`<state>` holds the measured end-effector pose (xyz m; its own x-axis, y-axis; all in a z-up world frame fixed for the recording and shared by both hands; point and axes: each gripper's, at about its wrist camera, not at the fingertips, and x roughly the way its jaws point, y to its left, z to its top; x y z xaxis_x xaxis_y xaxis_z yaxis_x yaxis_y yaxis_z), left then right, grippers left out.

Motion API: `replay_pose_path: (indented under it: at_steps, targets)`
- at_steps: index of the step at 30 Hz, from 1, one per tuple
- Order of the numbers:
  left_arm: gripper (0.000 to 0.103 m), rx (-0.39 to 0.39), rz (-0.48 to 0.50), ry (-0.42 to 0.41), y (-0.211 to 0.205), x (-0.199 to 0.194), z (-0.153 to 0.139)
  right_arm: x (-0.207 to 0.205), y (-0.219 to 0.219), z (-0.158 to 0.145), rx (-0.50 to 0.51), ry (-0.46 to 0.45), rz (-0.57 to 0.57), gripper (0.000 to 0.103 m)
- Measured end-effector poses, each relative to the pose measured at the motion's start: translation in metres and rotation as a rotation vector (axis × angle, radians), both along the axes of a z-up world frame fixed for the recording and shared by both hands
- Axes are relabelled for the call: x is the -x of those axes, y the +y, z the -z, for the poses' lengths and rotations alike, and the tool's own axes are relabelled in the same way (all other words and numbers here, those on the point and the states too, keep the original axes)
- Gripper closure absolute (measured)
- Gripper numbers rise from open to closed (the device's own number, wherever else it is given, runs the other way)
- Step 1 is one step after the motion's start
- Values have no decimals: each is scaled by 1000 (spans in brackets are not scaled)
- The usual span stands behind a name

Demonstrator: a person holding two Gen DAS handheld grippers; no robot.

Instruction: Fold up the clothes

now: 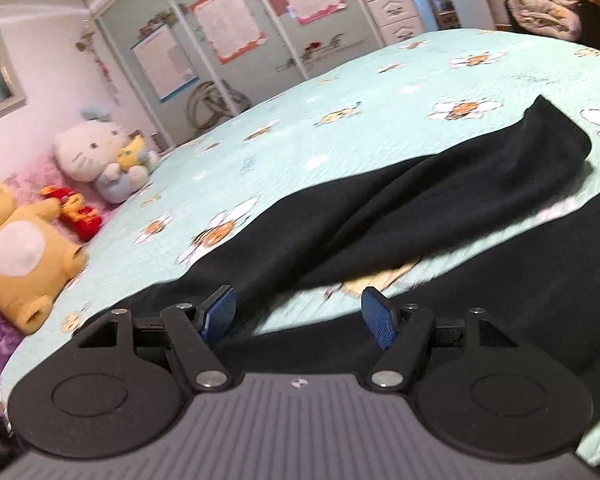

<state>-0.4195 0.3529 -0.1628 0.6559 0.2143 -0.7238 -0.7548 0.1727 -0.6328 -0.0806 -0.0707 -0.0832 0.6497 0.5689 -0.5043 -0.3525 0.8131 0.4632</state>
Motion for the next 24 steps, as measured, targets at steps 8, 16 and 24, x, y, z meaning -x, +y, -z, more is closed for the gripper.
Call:
replay_pose_path:
  at_steps: [8,16,24]
  targets:
    - [67,-187,-117,2,16,46,-65,-91,19,14,-79,150,91,30]
    - [63,-250,144,14,35,-95,-74,-133,91,8,-84,191,-73,30]
    - [59,-147,322,176,88,-255,0,-120,123,15,-48,198,-140,30]
